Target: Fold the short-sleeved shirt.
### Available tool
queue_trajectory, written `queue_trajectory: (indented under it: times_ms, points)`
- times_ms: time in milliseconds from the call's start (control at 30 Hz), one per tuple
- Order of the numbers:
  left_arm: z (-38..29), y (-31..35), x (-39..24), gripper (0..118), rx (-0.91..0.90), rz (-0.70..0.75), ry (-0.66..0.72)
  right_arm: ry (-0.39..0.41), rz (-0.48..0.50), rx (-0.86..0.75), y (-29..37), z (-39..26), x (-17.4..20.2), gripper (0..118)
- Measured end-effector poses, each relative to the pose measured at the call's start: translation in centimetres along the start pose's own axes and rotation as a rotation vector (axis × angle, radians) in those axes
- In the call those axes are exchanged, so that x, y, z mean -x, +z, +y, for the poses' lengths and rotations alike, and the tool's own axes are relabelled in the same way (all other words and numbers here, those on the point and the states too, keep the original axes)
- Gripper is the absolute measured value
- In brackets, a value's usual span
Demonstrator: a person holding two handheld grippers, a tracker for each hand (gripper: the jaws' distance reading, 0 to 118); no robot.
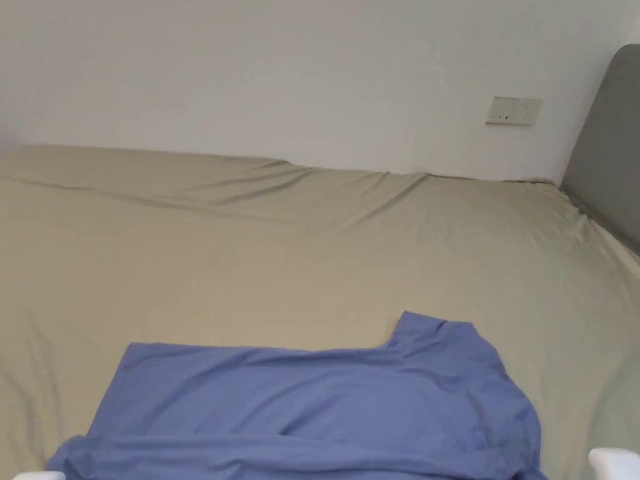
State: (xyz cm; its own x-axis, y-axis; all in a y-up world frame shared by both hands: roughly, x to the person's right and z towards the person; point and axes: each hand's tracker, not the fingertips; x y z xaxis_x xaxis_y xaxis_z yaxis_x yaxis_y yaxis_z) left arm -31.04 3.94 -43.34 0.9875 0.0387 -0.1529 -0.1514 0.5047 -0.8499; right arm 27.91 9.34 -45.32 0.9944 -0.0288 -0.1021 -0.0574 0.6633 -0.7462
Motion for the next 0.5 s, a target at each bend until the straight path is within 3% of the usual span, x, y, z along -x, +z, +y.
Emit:
queue_trajectory:
  times_ms: [67,167,200,267,300,333,400,433,500]
  points:
    - [0.4,0.1,0.0,100,-0.026,0.000,0.023,0.005,-0.007,0.067,-2.3,-0.2,0.4,104]
    - [1.1,0.8,0.0,76,-0.021,0.003,0.009,-0.003,-0.003,0.125,-5.7,-0.4,1.0,104]
    - [1.3,1.1,0.1,63,-0.025,-0.009,-0.001,-0.017,-0.003,0.134,-6.4,-0.4,1.3,104]
    - [1.4,1.5,-0.2,10,-0.045,-0.022,-0.022,-0.045,0.039,0.182,-7.3,-0.5,2.0,94]
    - [1.5,1.4,-0.5,8,-0.045,-0.007,-0.038,-0.003,-0.018,0.176,-7.2,-0.4,2.6,93]
    - [1.7,1.2,-0.7,8,-0.028,-0.003,-0.046,0.042,-0.006,0.167,-6.6,0.1,2.9,80]
    - [1.8,1.2,-0.3,8,-0.024,-0.031,-0.005,0.061,0.119,0.174,-5.0,1.0,3.0,29]
    - [2.0,1.6,0.2,8,-0.022,-0.061,0.025,0.027,0.185,0.194,-4.4,1.1,2.9,29]
    - [2.1,2.9,1.2,8,-0.042,-0.096,0.037,0.122,0.153,0.173,-2.9,1.6,2.4,29]
